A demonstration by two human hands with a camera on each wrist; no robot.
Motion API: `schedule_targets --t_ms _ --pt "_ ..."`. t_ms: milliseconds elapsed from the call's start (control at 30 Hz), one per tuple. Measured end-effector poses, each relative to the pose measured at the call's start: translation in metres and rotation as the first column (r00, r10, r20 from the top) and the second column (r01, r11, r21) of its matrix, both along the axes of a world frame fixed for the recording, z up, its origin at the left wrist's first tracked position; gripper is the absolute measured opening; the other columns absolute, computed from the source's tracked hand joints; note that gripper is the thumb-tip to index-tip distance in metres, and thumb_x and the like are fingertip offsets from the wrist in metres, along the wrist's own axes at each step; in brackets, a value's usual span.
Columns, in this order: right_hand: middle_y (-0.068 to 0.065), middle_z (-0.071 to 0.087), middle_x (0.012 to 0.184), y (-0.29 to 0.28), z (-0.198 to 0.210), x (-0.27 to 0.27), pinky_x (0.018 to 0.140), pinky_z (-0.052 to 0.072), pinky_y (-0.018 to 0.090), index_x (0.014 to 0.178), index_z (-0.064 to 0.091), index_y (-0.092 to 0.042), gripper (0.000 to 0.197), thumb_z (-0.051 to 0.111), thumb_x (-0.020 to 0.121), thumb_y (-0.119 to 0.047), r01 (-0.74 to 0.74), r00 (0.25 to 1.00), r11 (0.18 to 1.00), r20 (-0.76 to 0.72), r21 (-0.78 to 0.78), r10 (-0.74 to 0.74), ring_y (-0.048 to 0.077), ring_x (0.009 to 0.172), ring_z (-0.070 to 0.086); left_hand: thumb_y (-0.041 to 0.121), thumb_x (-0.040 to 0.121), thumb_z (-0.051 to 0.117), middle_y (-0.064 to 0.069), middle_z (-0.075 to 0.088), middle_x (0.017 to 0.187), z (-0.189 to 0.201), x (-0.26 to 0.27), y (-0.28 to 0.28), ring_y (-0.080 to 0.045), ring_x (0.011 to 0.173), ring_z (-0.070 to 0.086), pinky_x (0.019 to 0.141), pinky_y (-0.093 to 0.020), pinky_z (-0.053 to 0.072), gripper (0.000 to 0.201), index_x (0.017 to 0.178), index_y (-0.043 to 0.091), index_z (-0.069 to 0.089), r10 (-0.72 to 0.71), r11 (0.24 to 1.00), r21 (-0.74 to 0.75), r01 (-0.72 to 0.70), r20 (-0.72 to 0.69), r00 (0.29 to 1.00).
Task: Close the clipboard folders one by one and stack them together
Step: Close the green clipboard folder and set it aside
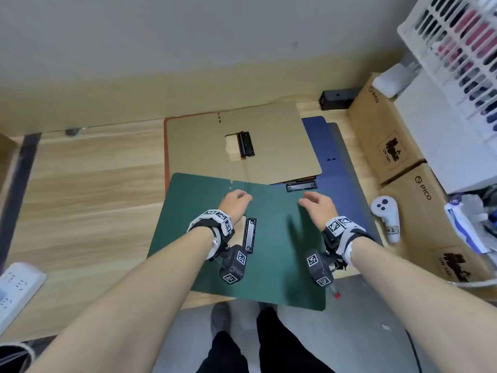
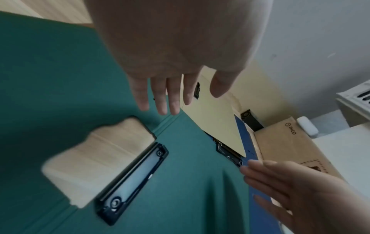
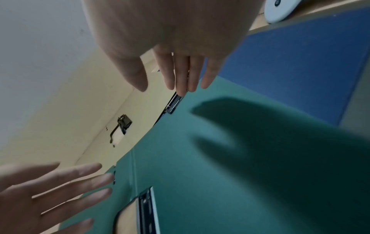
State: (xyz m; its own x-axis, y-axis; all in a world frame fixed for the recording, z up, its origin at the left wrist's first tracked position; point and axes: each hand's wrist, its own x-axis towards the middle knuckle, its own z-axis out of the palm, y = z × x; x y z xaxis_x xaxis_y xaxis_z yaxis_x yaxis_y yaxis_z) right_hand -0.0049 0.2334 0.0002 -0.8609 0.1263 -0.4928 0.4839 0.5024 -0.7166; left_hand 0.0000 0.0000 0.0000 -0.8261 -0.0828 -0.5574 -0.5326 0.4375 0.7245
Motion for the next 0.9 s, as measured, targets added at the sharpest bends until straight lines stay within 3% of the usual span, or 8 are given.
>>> schedule_targets --t_ms 167,367,500,667,900 --pt "0.007 0.062 0.130 0.030 -0.012 -0.029 0.106 0.040 0.031 0.131 0.056 -0.008 0.046 0.061 0.087 -0.015 -0.070 0.997 0.994 -0.009 0.081 0.071 0.021 0.120 0.058 0.032 0.092 0.051 -0.001 0.059 0.134 -0.013 -0.018 0.027 -0.021 0.124 0.053 0.106 -0.035 0.039 0.042 0.130 0.017 0.058 0.007 1.000 -0.018 -0.006 0.061 0.998" --pt "0.006 0.065 0.125 0.044 -0.030 -0.062 0.103 0.044 0.033 0.126 0.061 -0.011 0.042 0.063 0.084 -0.014 -0.188 0.980 0.962 -0.033 0.201 0.198 0.022 0.114 0.060 0.025 0.091 0.053 -0.003 0.058 0.136 -0.024 -0.043 0.045 -0.021 0.126 0.052 0.108 -0.033 0.037 0.043 0.132 0.014 0.056 0.011 1.000 -0.021 -0.010 0.043 0.999" --pt "0.005 0.061 0.117 0.043 -0.035 -0.082 0.095 0.045 0.031 0.119 0.064 -0.015 0.040 0.070 0.080 -0.020 -0.263 0.946 0.903 -0.093 0.341 0.310 0.022 0.110 0.056 0.017 0.087 0.059 -0.004 0.059 0.134 -0.031 -0.065 0.048 -0.020 0.122 0.056 0.106 -0.030 0.040 0.047 0.134 0.013 0.054 -0.133 0.987 -0.095 0.130 -0.022 0.991" --pt "-0.003 0.053 0.113 0.038 -0.039 -0.096 0.092 0.046 0.037 0.115 0.062 -0.027 0.045 0.077 0.074 -0.031 -0.433 0.857 0.754 -0.032 0.494 0.514 0.019 0.115 0.042 0.018 0.082 0.063 -0.003 0.060 0.120 -0.043 -0.082 0.047 -0.021 0.117 0.053 0.101 -0.032 0.042 0.039 0.120 0.018 0.063 -0.427 0.867 -0.311 0.389 -0.062 0.902" --pt "-0.007 0.059 0.106 0.037 -0.046 -0.106 0.081 0.049 0.036 0.106 0.065 -0.026 0.036 0.076 0.075 -0.039 -0.524 0.771 0.616 0.021 0.588 0.636 0.017 0.105 0.052 0.034 0.082 0.068 0.003 0.059 0.112 -0.058 -0.096 0.046 -0.022 0.109 0.048 0.093 -0.037 0.040 0.029 0.110 0.029 0.065 -0.594 0.704 -0.513 0.491 -0.048 0.803"
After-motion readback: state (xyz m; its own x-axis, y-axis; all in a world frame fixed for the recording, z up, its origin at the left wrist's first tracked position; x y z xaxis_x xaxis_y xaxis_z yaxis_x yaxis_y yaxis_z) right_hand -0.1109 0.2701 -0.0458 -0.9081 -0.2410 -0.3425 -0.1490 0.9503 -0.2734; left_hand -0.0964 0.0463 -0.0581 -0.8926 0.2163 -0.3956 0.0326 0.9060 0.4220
